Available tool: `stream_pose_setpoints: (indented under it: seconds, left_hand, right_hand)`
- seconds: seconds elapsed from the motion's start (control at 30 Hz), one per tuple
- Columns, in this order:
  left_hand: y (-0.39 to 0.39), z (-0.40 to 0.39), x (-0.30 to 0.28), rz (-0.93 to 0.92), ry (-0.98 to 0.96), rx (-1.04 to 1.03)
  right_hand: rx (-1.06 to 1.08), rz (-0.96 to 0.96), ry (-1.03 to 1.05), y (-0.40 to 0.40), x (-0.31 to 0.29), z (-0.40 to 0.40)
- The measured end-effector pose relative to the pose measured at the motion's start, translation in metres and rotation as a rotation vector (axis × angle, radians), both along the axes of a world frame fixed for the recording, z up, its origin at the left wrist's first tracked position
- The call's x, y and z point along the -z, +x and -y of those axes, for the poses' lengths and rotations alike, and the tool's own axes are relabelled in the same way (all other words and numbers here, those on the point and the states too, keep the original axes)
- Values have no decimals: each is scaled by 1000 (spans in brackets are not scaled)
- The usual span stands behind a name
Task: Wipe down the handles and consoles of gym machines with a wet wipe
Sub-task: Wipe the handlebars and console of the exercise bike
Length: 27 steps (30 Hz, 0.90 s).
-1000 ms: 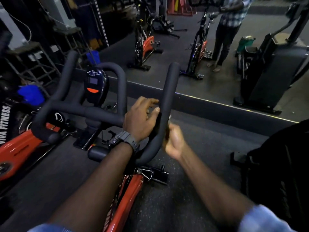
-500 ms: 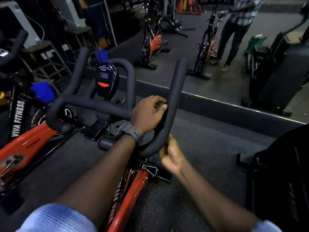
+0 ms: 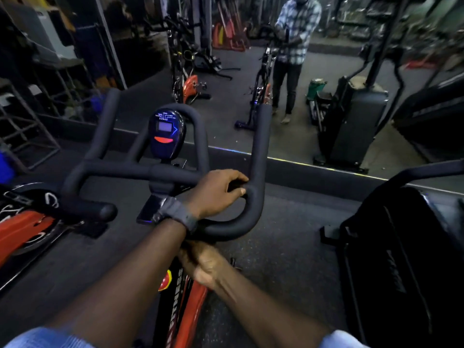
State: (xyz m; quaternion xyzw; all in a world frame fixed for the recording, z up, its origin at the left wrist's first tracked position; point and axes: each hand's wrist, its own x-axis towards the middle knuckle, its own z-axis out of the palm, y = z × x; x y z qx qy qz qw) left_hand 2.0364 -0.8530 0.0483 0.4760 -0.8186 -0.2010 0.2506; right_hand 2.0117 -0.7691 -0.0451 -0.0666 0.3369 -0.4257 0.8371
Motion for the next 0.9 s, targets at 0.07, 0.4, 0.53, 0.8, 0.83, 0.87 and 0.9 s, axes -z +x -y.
stream_pose_setpoints:
  seconds: [0.07, 0.4, 0.53, 0.8, 0.83, 0.87, 0.9]
  left_hand:
    - [1, -1, 3, 44, -57, 12]
    - [-26, 20, -19, -3, 74, -74]
    - [-31, 33, -17, -32, 63, -138]
    - [-29, 38, -2, -204, 47, -206]
    - [-28, 38, -2, -204, 52, -208]
    - [-27, 38, -2, -209, 59, -212]
    - [-27, 38, -2, -220, 66, -217]
  right_hand:
    - [57, 67, 16, -15, -1, -6]
    - [375, -133, -234, -123, -13, 13]
    - [357, -258, -251, -139, -10, 54]
    - [239, -124, -397, -165, -85, 208]
    - [247, -128, -417, -167, -97, 225]
    - [261, -141, -430, -168, -107, 239]
    - [288, -148, -452, -170, -115, 249]
